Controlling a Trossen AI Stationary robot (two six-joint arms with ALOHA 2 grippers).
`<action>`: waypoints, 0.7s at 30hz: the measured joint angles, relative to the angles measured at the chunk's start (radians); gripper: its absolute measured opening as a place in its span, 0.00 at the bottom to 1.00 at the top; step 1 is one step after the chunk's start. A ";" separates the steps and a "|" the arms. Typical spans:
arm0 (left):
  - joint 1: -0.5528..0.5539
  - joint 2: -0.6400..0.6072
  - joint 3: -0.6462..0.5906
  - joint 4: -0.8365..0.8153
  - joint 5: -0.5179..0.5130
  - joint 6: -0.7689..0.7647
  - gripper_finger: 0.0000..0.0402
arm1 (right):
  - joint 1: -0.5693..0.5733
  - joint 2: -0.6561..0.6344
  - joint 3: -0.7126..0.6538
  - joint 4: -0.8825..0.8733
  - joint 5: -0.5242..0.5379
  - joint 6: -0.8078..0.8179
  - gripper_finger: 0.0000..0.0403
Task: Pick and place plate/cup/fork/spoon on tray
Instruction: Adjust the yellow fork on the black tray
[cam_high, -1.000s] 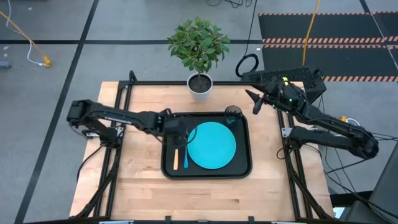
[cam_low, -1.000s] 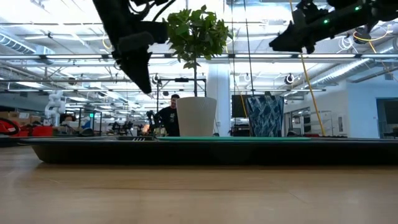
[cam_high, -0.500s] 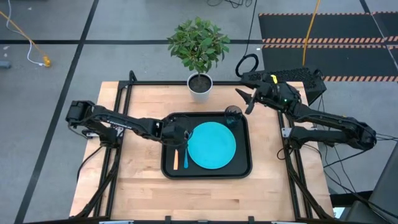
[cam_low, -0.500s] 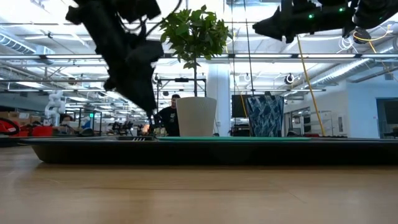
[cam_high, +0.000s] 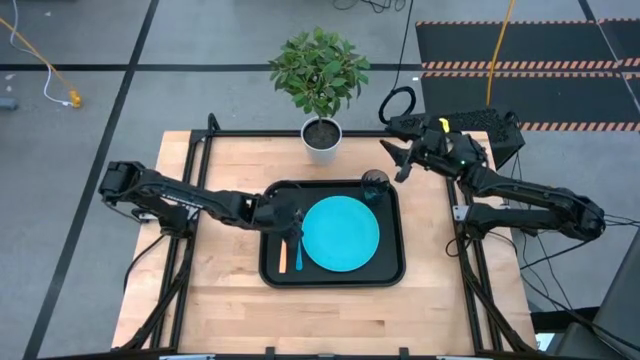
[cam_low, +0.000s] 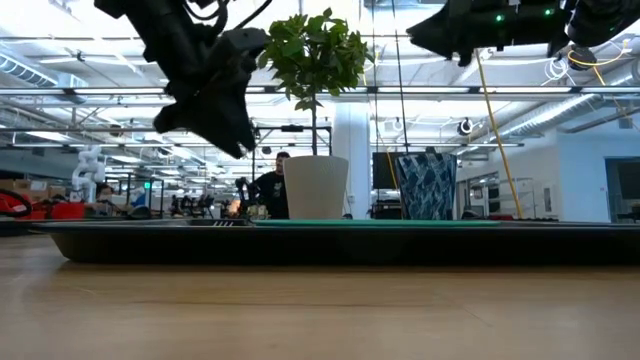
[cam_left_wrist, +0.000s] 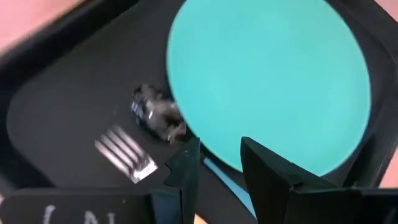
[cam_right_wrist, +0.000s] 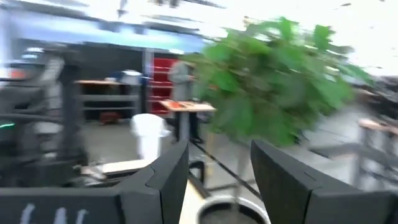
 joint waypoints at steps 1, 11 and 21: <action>0.001 0.000 0.000 -0.013 -0.001 -0.046 0.29 | 0.000 0.000 0.000 -0.012 0.046 0.021 0.42; 0.001 0.006 0.000 -0.167 -0.187 -0.265 0.29 | 0.015 -0.003 0.000 -0.150 0.223 0.129 0.42; -0.074 0.074 0.000 -0.177 -0.247 -0.449 0.29 | 0.058 -0.020 0.000 -0.138 0.220 0.141 0.42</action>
